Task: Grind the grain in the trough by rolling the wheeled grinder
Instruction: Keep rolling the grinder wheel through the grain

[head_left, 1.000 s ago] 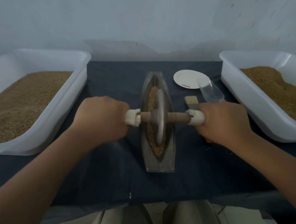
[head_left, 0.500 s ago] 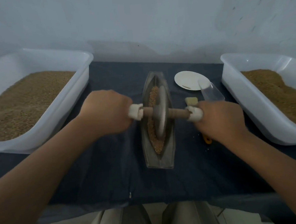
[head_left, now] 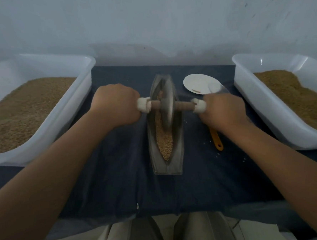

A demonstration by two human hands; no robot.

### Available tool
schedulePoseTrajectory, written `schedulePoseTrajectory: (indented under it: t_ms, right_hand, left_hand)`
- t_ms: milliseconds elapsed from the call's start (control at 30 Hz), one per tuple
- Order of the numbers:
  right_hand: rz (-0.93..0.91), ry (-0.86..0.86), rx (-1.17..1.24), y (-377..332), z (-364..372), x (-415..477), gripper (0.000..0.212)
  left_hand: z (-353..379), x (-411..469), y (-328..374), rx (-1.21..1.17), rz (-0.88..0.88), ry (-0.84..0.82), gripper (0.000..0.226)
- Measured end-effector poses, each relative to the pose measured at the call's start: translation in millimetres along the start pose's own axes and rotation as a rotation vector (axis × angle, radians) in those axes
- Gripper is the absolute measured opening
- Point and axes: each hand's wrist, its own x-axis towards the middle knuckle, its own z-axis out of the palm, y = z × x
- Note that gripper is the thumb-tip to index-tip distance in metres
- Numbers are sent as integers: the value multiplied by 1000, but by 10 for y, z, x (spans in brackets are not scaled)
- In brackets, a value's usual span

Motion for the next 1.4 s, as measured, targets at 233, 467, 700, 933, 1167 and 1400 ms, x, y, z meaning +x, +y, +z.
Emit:
schedulePoseTrajectory:
  t_ms: [233, 467, 700, 933, 1167, 1400]
  right_hand:
    - [-162, 121, 100, 61, -129, -569, 35]
    - [-15, 76, -40, -62, -41, 358, 24]
    - [-140, 67, 34, 84, -109, -330, 35]
    - [-127, 106, -4, 19, -103, -95, 29]
    - [8, -2, -70, -4, -49, 292, 25]
    - [-143, 121, 170, 120, -52, -555, 31]
  left_hand:
    - [-31, -478, -43, 12, 117, 57, 35]
    - [117, 255, -19, -132, -115, -18, 44]
    - [-24, -475, -34, -30, 46, 29, 34]
    - [115, -213, -19, -118, -73, -44, 40]
    - [-20, 116, -43, -170, -80, -191, 25]
    - [-104, -400, -60, -47, 111, -44, 31]
